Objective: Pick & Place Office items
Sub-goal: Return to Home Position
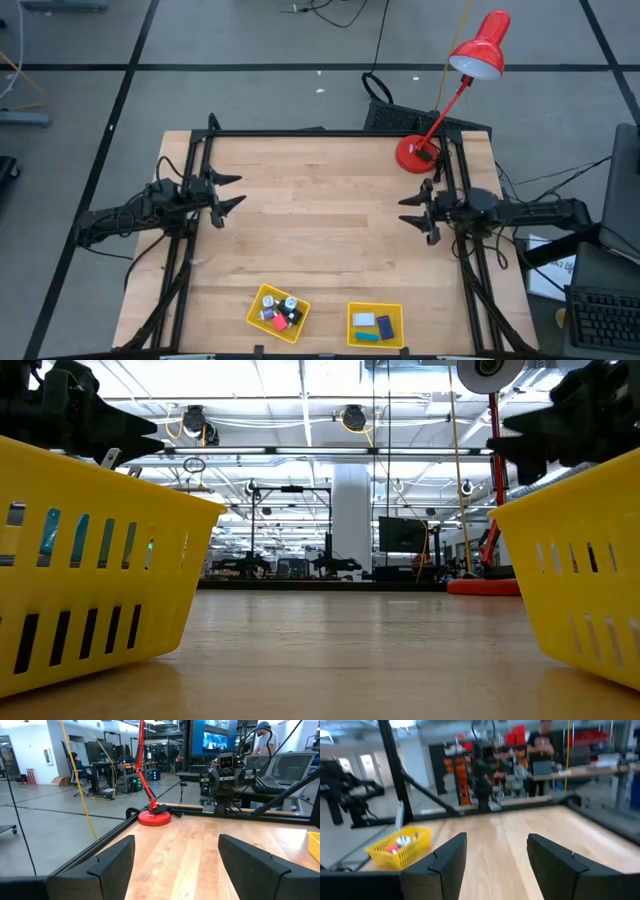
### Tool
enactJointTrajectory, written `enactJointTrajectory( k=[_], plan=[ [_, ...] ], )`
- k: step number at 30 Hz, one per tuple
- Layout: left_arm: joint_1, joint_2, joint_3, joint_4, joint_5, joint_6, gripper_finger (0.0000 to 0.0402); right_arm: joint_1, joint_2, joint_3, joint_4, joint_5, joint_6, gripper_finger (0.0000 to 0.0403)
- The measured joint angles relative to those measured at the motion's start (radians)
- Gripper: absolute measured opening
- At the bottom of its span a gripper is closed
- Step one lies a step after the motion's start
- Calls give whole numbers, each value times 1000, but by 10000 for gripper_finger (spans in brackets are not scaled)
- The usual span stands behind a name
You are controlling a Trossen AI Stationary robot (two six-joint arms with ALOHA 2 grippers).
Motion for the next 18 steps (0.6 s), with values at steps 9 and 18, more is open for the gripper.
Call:
enactJointTrajectory(
  k=[9, 18],
  plan=[
    [-1, 0, 0, 0, 0, -2, 274, 0, -152, 0, -131, 26, -44, 196],
    [-1, 0, 0, 1, 0, -3, 286, -1, -145, 0, -188, 106, -58, 196]
  ],
)
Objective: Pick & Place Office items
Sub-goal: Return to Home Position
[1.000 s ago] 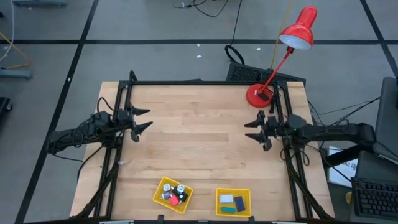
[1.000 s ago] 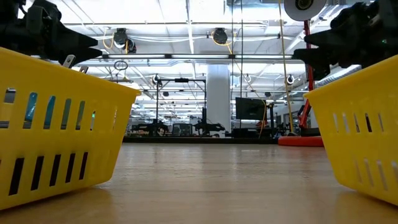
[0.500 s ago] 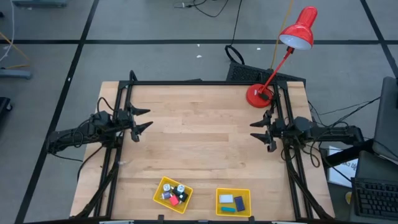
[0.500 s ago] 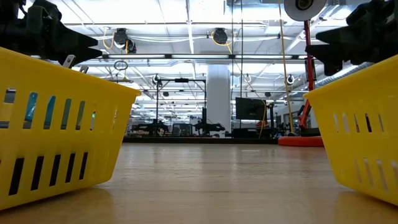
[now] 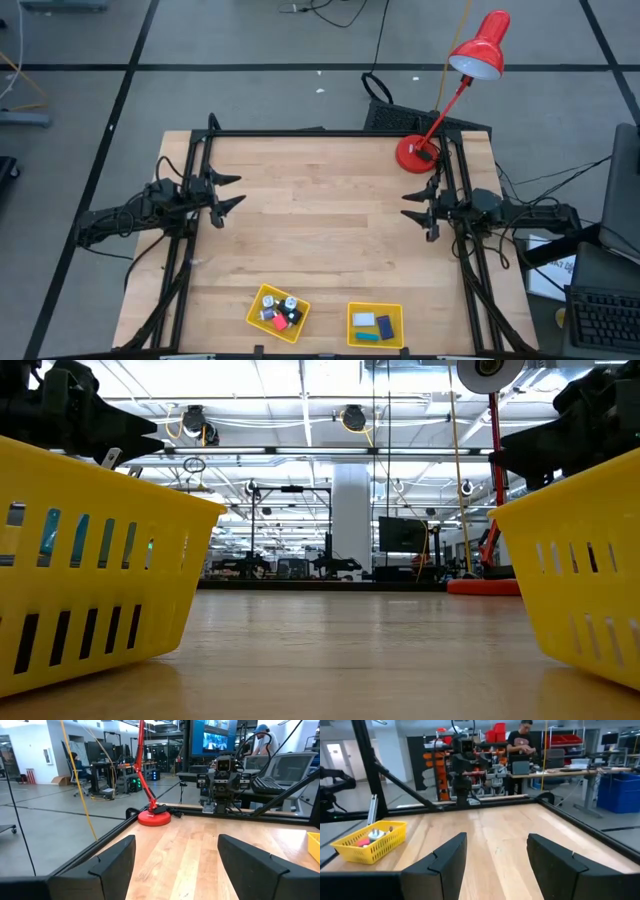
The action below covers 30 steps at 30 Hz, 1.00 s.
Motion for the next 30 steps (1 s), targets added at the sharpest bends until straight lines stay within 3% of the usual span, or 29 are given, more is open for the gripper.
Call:
enactJointTrajectory(
  k=[13, 30],
  plan=[
    [0, 0, 0, -1, 0, 0, 271, 0, 0, 0, 8, -5, -32, 196],
    [0, 0, 0, -1, 0, 0, 286, 0, 0, 0, 20, -5, -32, 197]
  ],
)
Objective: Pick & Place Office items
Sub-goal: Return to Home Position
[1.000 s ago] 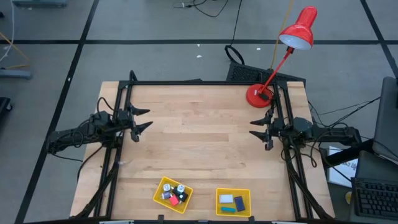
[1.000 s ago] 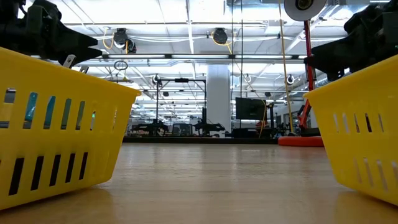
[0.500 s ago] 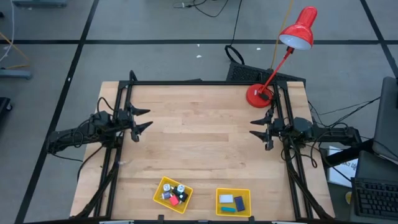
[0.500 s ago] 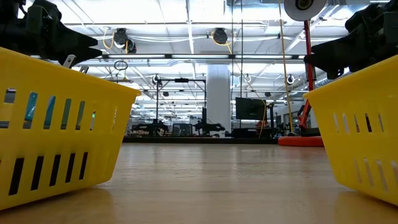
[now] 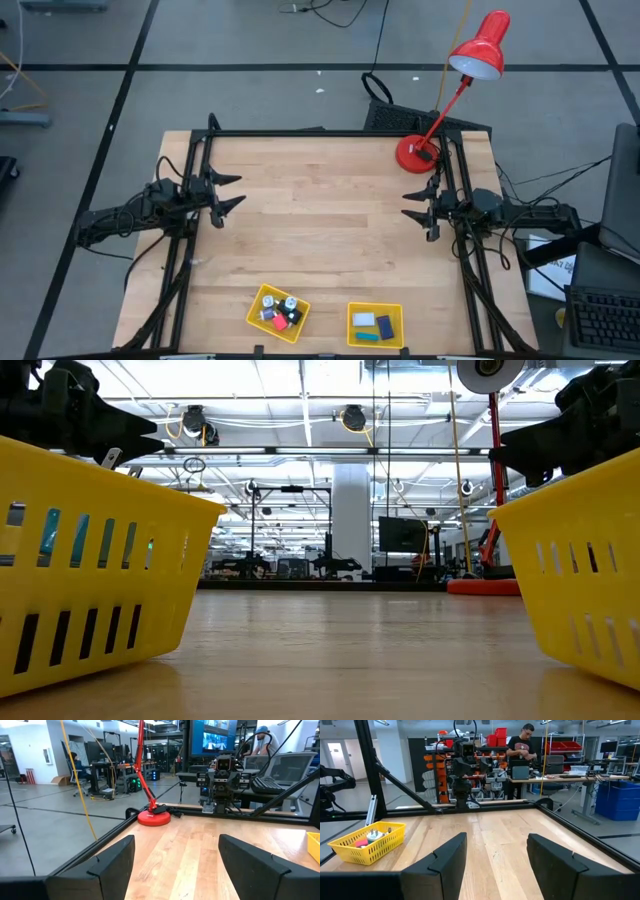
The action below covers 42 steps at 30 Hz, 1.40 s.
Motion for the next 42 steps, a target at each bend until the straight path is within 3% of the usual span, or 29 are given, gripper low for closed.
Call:
enactJointTrajectory(
  k=[8, 20, 32, 42],
  plan=[
    [0, 0, 0, 0, 0, 0, 274, 0, 0, 0, 1, 0, 0, 197],
    [0, 0, 0, 0, 0, 0, 293, 0, 0, 0, 1, 0, 0, 197],
    [0, 0, 0, 0, 0, 0, 274, 0, 0, 0, 1, 0, 0, 197],
    [0, 0, 0, 0, 0, 0, 289, 0, 0, -1, 1, 0, 0, 196]
  ],
)
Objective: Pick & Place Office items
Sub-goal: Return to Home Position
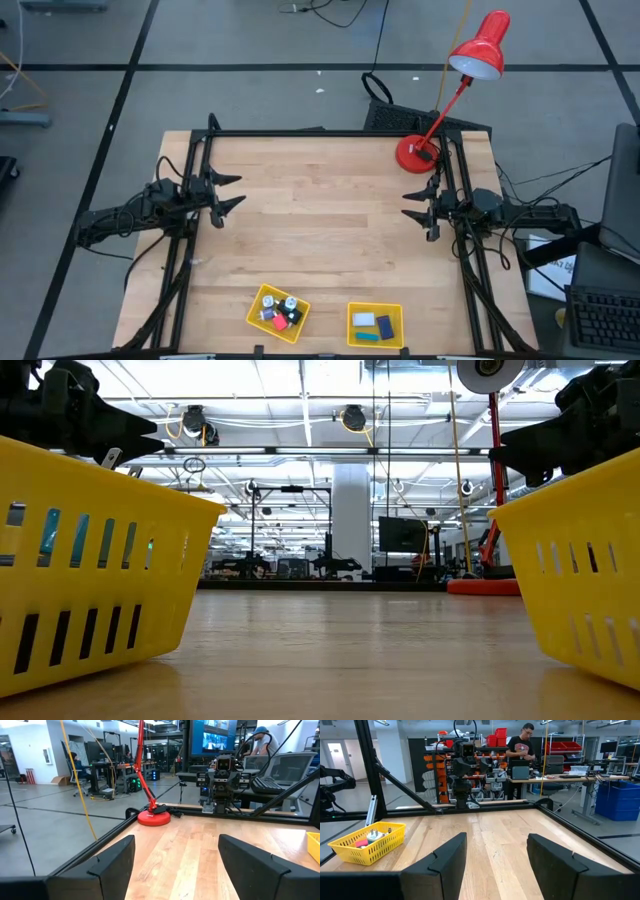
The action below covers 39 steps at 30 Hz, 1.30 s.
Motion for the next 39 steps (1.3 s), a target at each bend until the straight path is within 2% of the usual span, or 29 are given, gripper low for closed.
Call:
enactJointTrajectory(
  k=[5, 17, 31, 39],
  plan=[
    [0, 0, 0, 0, 0, 0, 293, 0, 0, 0, 0, 0, 0, 196],
    [0, 0, 0, 0, 0, 0, 274, 0, 0, 0, 0, 0, 0, 196],
    [0, 0, 0, 0, 0, 0, 293, 0, 0, 0, 0, 0, 0, 196],
    [0, 0, 0, 0, 0, 0, 288, 0, 0, 1, 0, 0, 0, 196]
  ],
)
